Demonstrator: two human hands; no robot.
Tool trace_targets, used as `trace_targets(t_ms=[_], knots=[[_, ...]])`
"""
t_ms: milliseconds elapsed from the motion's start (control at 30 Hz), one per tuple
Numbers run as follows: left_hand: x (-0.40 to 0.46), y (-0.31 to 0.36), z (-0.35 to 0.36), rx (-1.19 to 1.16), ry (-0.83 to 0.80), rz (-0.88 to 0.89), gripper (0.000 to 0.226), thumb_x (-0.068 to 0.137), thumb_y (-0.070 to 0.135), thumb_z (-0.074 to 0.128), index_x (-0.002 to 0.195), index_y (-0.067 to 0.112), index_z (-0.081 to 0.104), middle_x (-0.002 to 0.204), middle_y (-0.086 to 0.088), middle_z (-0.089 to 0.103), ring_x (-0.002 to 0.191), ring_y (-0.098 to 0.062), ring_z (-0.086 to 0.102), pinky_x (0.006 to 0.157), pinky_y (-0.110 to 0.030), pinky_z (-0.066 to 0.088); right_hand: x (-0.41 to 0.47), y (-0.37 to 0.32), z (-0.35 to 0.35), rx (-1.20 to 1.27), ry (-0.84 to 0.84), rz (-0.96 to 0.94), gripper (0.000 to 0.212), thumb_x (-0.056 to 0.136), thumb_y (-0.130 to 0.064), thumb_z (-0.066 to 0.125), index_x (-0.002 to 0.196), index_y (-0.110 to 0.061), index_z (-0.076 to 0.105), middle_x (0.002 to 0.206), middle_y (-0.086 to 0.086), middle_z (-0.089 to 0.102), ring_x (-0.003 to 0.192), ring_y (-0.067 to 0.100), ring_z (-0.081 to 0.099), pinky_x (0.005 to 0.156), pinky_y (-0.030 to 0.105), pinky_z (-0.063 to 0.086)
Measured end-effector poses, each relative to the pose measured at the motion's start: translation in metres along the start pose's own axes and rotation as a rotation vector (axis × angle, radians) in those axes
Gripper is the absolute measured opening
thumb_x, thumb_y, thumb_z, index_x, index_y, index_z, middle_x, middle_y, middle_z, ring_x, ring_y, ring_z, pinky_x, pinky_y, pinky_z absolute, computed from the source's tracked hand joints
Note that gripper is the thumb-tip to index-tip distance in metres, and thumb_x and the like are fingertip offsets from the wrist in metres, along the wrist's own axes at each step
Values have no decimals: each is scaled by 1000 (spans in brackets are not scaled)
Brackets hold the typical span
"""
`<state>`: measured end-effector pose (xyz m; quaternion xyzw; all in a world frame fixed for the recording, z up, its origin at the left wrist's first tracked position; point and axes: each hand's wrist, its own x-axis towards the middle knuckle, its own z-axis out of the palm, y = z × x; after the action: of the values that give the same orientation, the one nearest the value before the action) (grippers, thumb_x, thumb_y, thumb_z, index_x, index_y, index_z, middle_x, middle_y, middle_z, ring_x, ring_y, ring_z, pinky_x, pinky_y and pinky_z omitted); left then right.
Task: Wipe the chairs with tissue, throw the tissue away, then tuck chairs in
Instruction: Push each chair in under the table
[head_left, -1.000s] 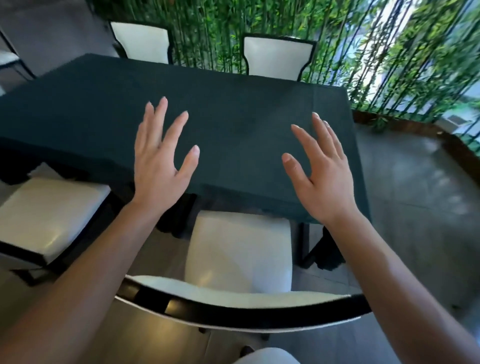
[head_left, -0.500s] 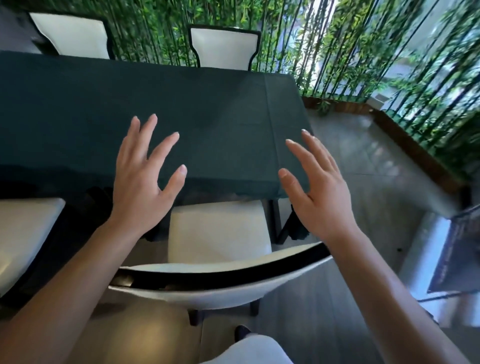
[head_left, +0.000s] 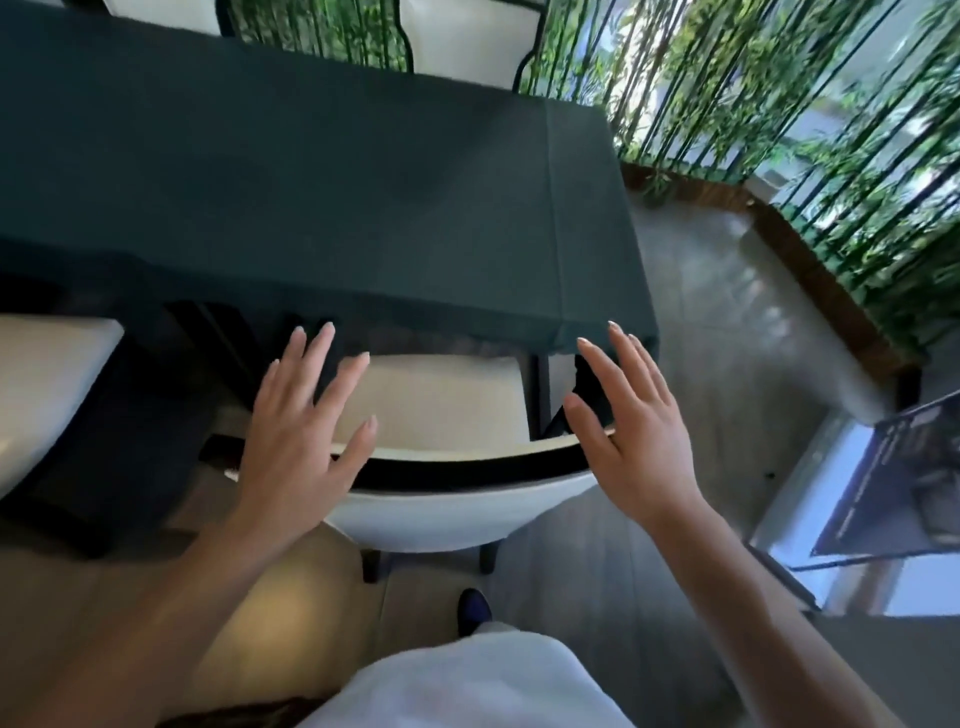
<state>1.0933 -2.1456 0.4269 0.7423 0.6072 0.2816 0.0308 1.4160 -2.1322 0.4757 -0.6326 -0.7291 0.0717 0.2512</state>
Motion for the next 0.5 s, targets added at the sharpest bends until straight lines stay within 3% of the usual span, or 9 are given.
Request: trace_targets(t_ms=[200,333,500], knots=[[-39,6,23,262,45,-171,55,102,42,41,149,16,51,167,-11,25,158,-32,6,124,-63,10,4,21,28,5,-68,-48,59,102,-55,40,156,-31,40,170,0,23,159,21,11,125,47,22],[-42,7,30,297,103,-162,50,103,39,40,145,15,56,165,-11,31,157,-36,11,123,-65,11,7,26,42,-151,-234,-5,66,101,-65,26,160,-35,27,172,-1,10,159,23,1,128,51,12],[-45,7,30,292,91,-140,48,105,40,37,141,20,61,165,-7,33,157,-34,12,123,-64,12,-7,22,48,-291,-252,-13,67,102,-64,19,159,-31,30,172,2,12,159,25,3,128,50,10]])
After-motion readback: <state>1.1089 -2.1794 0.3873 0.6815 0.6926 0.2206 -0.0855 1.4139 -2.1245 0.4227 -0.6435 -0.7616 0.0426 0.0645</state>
